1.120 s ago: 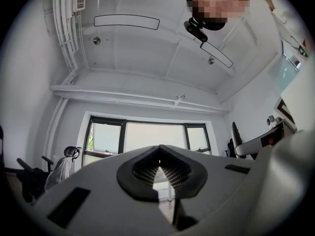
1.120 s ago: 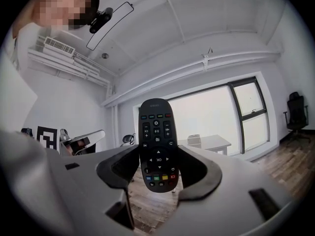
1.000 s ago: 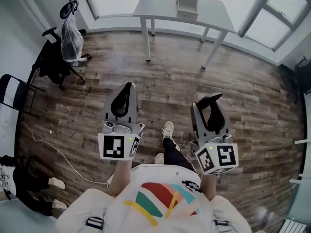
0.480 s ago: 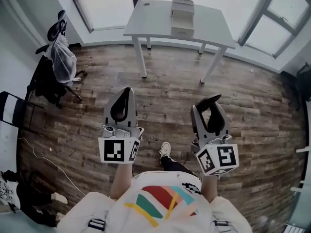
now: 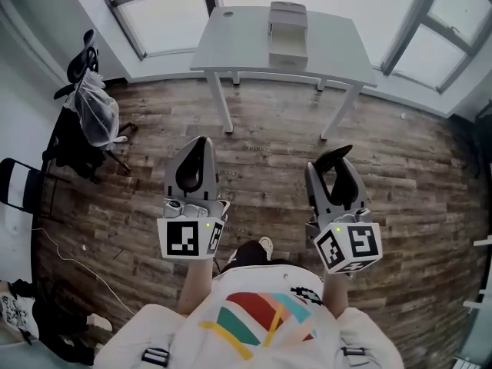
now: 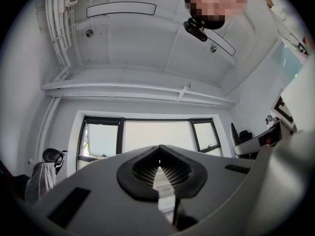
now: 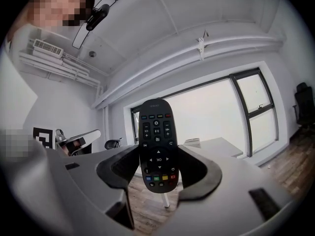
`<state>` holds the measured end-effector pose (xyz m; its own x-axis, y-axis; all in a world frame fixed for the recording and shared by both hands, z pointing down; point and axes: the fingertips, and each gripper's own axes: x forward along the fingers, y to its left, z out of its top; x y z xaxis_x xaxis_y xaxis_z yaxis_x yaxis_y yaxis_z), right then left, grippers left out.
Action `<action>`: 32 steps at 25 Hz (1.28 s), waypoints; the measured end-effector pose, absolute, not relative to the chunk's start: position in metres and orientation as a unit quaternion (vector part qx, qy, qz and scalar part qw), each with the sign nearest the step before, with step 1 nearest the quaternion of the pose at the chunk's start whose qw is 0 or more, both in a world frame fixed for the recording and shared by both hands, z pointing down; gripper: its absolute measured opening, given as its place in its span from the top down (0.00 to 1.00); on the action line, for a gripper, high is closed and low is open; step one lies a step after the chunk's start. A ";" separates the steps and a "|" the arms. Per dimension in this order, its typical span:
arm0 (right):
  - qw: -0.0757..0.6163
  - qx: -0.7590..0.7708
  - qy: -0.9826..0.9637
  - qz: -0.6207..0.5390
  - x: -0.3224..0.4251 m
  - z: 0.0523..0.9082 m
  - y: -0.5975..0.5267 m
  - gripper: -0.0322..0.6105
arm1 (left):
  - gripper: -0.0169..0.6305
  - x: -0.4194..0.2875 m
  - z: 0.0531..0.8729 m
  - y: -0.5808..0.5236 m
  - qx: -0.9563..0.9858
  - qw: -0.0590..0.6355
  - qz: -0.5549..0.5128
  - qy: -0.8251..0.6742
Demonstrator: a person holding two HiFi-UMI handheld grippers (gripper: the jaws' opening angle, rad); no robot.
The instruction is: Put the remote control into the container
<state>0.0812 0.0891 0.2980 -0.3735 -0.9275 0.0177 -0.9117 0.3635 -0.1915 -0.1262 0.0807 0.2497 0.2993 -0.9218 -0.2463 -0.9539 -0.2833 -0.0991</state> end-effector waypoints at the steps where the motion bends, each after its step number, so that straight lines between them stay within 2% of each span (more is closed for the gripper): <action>1: 0.045 -0.555 0.826 -0.084 0.081 0.298 0.084 0.57 | 0.96 -0.127 0.250 0.078 -0.795 0.112 0.071 0.591; 12: 0.025 -0.550 0.832 -0.065 0.065 0.306 0.022 0.57 | 0.96 -0.137 0.266 0.013 -0.794 0.099 0.065 0.596; 23: 0.026 -0.569 0.821 -0.042 0.073 0.288 -0.115 0.57 | 0.96 -0.114 0.247 -0.141 -0.818 0.108 0.083 0.559; 32: 0.032 -0.573 0.817 -0.048 0.062 0.281 -0.230 0.57 | 0.96 -0.130 0.243 -0.255 -0.819 0.104 0.074 0.560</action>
